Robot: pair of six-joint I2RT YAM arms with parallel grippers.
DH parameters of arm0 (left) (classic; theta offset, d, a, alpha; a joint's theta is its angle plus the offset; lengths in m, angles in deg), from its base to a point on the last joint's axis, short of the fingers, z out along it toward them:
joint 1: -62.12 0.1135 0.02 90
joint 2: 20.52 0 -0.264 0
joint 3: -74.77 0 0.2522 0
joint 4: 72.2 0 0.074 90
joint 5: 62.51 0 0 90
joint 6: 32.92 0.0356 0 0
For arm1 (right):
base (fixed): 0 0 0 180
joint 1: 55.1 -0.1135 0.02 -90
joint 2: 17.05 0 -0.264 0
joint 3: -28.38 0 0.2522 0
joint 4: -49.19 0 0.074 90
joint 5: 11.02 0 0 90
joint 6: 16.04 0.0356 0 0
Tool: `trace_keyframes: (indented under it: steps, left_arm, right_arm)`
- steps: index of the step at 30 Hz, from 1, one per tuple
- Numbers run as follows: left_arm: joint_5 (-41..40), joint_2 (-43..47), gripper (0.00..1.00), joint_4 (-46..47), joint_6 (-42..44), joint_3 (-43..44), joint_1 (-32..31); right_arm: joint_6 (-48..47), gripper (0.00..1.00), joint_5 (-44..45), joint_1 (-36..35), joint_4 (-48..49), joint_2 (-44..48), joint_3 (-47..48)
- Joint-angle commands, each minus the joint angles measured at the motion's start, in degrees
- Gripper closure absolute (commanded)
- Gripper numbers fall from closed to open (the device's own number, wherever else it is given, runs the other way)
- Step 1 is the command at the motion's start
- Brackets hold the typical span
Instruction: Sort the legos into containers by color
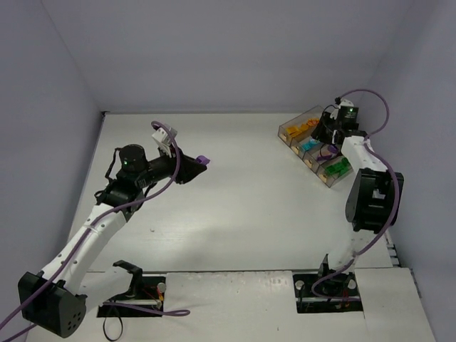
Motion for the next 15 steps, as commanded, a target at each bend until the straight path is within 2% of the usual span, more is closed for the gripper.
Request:
trace_keyframes:
  steps: [1, 5, 8, 10, 11, 12, 13, 15]
  left_arm:
    - [-1.7, 2.1, 0.89, -0.7, 3.0, 1.0, 0.3]
    - [-2.1, 2.7, 0.89, -1.7, 3.7, 0.7, 0.3]
    - [-2.2, 2.9, 0.89, -1.7, 3.8, 0.4, 0.2]
    - [-2.2, 2.8, 0.89, -1.7, 3.9, 0.4, 0.3]
    - [-2.3, 2.6, 0.89, -1.5, 3.9, 0.3, 0.3]
    - [-2.2, 2.4, 0.89, -1.5, 3.9, 0.2, 0.3]
    - [-2.0, 1.9, 0.89, -1.1, 3.8, 0.2, 0.3]
    - [-1.7, 1.8, 0.89, -0.8, 3.7, 0.2, 0.2]
  right_arm:
    - [-0.9, 0.94, -0.3, -0.3, 0.5, -2.4, 4.4]
    - [-1.3, 0.9, -1.6, -0.3, 0.3, -5.6, 6.0]
    - [-1.6, 0.83, -3.4, -0.3, 0.1, -7.7, 7.5]
    - [-1.8, 0.7, -4.1, -0.4, -0.2, -8.6, 8.5]
    - [-1.9, 0.6, -4.2, -0.4, -0.3, -9.1, 8.6]
    - [-2.1, 0.53, -4.4, -0.4, -0.4, -9.1, 8.8]
    - [-2.4, 0.4, -4.3, -0.4, -0.6, -9.2, 9.1]
    - [-2.6, 0.36, -4.2, -0.3, -0.7, -9.2, 9.2]
